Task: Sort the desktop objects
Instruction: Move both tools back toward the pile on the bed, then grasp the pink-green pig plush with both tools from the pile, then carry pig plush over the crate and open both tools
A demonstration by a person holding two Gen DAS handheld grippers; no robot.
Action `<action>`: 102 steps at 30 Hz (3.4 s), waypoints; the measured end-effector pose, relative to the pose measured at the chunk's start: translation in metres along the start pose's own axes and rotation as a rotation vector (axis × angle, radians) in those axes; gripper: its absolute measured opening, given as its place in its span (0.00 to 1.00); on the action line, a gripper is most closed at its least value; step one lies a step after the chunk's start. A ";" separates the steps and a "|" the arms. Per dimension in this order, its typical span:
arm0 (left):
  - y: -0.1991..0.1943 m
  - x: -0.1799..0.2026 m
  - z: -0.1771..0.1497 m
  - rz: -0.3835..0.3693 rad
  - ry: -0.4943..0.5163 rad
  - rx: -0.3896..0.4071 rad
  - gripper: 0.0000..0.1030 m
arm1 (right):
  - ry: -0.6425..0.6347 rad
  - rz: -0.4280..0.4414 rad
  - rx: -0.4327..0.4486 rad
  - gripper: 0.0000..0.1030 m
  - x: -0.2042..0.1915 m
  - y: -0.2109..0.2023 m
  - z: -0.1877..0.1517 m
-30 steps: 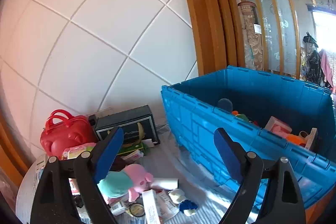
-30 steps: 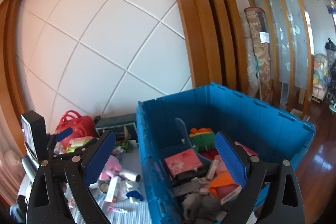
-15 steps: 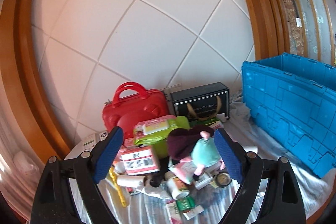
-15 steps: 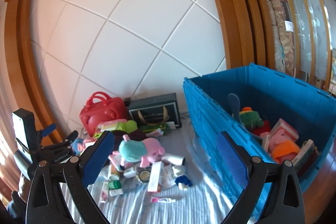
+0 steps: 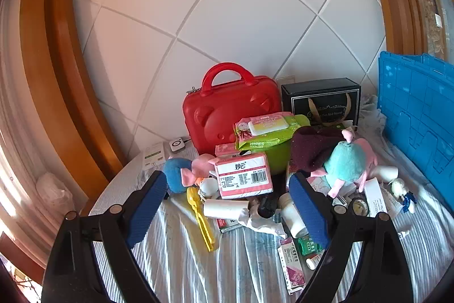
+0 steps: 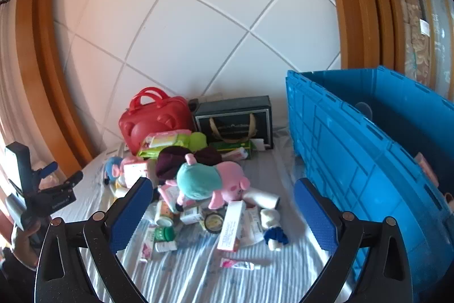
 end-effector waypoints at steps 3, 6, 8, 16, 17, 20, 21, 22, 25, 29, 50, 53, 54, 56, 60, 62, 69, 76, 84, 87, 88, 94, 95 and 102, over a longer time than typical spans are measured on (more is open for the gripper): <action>0.014 0.007 -0.005 -0.016 -0.040 -0.021 0.86 | -0.052 0.024 -0.031 0.99 -0.003 0.022 -0.001; 0.030 0.026 -0.009 -0.065 -0.040 -0.041 0.86 | -0.102 0.042 -0.023 0.99 -0.003 0.041 -0.001; 0.043 0.044 -0.012 -0.095 -0.013 -0.057 0.86 | -0.120 0.049 -0.024 0.99 0.001 0.058 -0.002; 0.104 0.115 -0.008 -0.245 0.073 -0.082 0.86 | -0.149 0.037 -0.222 0.99 0.032 0.163 -0.024; 0.114 0.124 -0.011 -0.267 0.088 -0.101 0.86 | -0.156 0.040 -0.247 0.99 0.036 0.177 -0.027; 0.138 0.151 -0.027 -0.325 0.150 -0.153 0.86 | -0.160 0.052 -0.327 0.94 0.047 0.219 -0.039; 0.144 0.158 -0.032 -0.339 0.172 -0.167 0.86 | -0.163 0.052 -0.358 0.89 0.050 0.235 -0.043; 0.151 0.165 -0.037 -0.350 0.192 -0.184 0.86 | -0.162 0.052 -0.387 0.84 0.053 0.248 -0.046; 0.167 0.176 -0.045 -0.375 0.205 -0.217 0.86 | -0.174 0.057 -0.450 0.82 0.059 0.282 -0.054; 0.177 0.188 -0.051 -0.395 0.222 -0.222 0.86 | -0.214 0.079 -0.532 0.82 0.062 0.315 -0.066; 0.182 0.164 -0.047 -0.508 0.143 -0.218 0.37 | -0.271 0.244 -0.593 0.61 0.041 0.361 -0.071; 0.171 0.161 -0.043 -0.505 0.154 -0.198 0.36 | -0.252 0.231 -0.568 0.60 0.040 0.344 -0.065; 0.167 0.161 -0.040 -0.507 0.162 -0.187 0.36 | -0.242 0.227 -0.557 0.60 0.040 0.339 -0.063; 0.158 0.159 -0.034 -0.513 0.176 -0.168 0.36 | -0.223 0.223 -0.531 0.60 0.043 0.327 -0.058; 0.138 0.158 -0.022 -0.525 0.206 -0.128 0.36 | -0.192 0.211 -0.490 0.60 0.046 0.301 -0.051; 0.126 0.157 -0.015 -0.528 0.217 -0.098 0.36 | -0.181 0.201 -0.460 0.60 0.041 0.288 -0.044; 0.076 0.150 0.026 -0.557 0.258 0.028 0.36 | -0.155 0.152 -0.323 0.60 0.033 0.223 -0.009; -0.008 0.145 0.069 -0.628 0.316 0.188 0.36 | -0.122 0.052 -0.143 0.60 0.025 0.118 0.030; -0.091 0.178 0.104 -0.799 0.373 0.390 0.36 | -0.075 -0.154 0.026 0.60 0.046 -0.011 0.055; -0.112 0.201 0.117 -0.884 0.390 0.437 0.36 | -0.051 -0.249 0.070 0.60 0.064 -0.054 0.059; -0.119 0.211 0.121 -0.912 0.398 0.450 0.36 | -0.044 -0.280 0.082 0.60 0.071 -0.065 0.062; -0.149 0.284 0.147 -1.032 0.434 0.493 0.37 | 0.047 -0.412 0.117 0.60 0.127 -0.112 0.071; -0.153 0.298 0.152 -1.038 0.433 0.489 0.40 | 0.065 -0.426 0.114 0.60 0.139 -0.116 0.073; -0.128 0.383 0.220 -0.840 0.363 0.441 0.68 | 0.207 -0.518 0.085 0.74 0.228 -0.117 0.123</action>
Point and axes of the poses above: each gripper's, at about its wrist camera, not at the fingertips, and y roughly the way its jaws point, x to its right, z to its top, the point moved 1 cm from there along y, roughly the way its jaws point, and after that the axes turned 2 degrees about y, right-handed, at the moved point
